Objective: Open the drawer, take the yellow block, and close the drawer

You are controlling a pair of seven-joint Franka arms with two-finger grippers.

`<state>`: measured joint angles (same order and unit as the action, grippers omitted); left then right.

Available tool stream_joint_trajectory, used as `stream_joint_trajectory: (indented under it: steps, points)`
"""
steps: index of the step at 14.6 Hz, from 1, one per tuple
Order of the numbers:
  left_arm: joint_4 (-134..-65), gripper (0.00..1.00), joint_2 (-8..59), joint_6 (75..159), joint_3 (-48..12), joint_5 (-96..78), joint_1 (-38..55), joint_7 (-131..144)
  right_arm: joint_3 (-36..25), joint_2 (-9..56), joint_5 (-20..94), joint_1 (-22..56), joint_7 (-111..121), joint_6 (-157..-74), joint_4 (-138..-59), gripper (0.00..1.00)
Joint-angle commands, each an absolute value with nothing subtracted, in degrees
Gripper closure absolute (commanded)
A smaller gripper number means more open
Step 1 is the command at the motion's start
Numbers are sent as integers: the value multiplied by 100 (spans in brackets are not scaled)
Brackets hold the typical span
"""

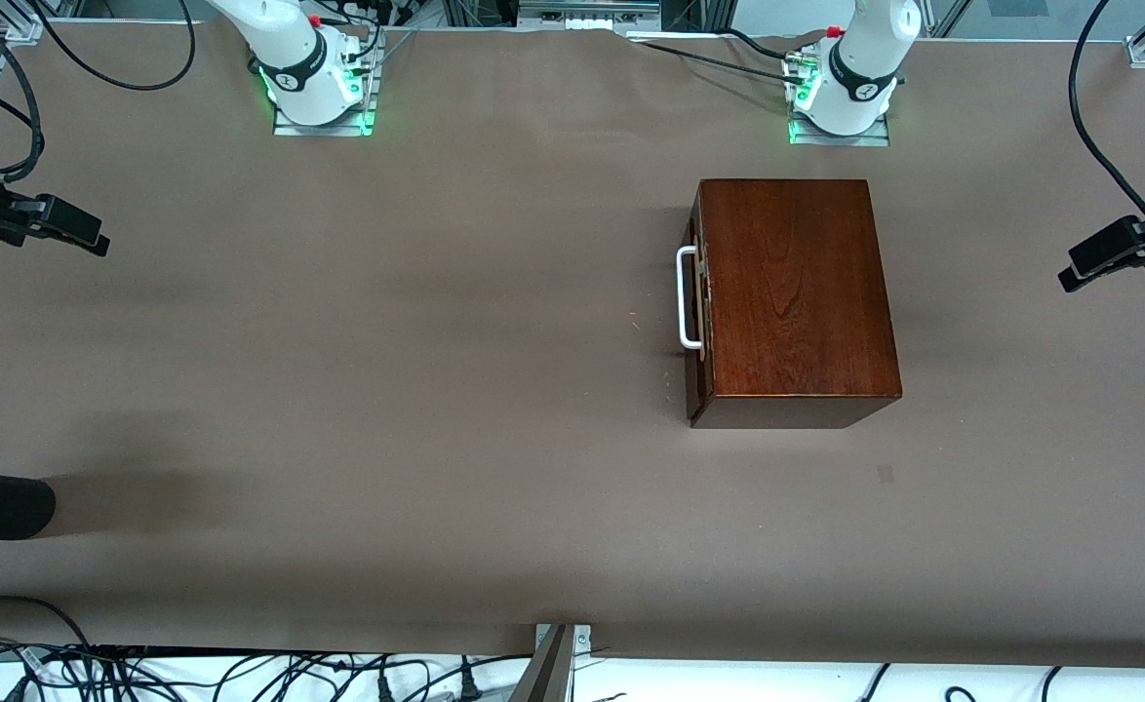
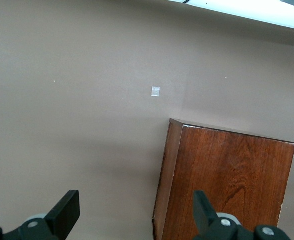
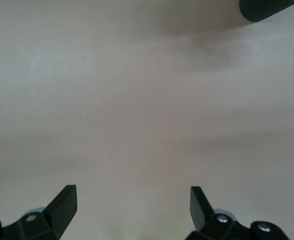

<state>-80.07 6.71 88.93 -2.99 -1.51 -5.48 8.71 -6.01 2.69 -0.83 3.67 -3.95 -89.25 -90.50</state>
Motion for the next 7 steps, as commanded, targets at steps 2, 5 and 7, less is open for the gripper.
stream_joint_trajectory:
  steps: [2, 5, 7]
  points:
    - [-8068, 0, 633, 8956, -308, -229, -580, 791, -589, 167, -123, 387, -448, -9000, -9167, 0]
    - [-8060, 0, 642, 8956, -308, -246, -528, 791, -589, 176, -114, 387, -448, -8991, -9149, 0]
    - [-8068, 0, 650, 8956, -316, -237, -519, 756, -589, 176, -105, 387, -448, -8983, -9132, 0]
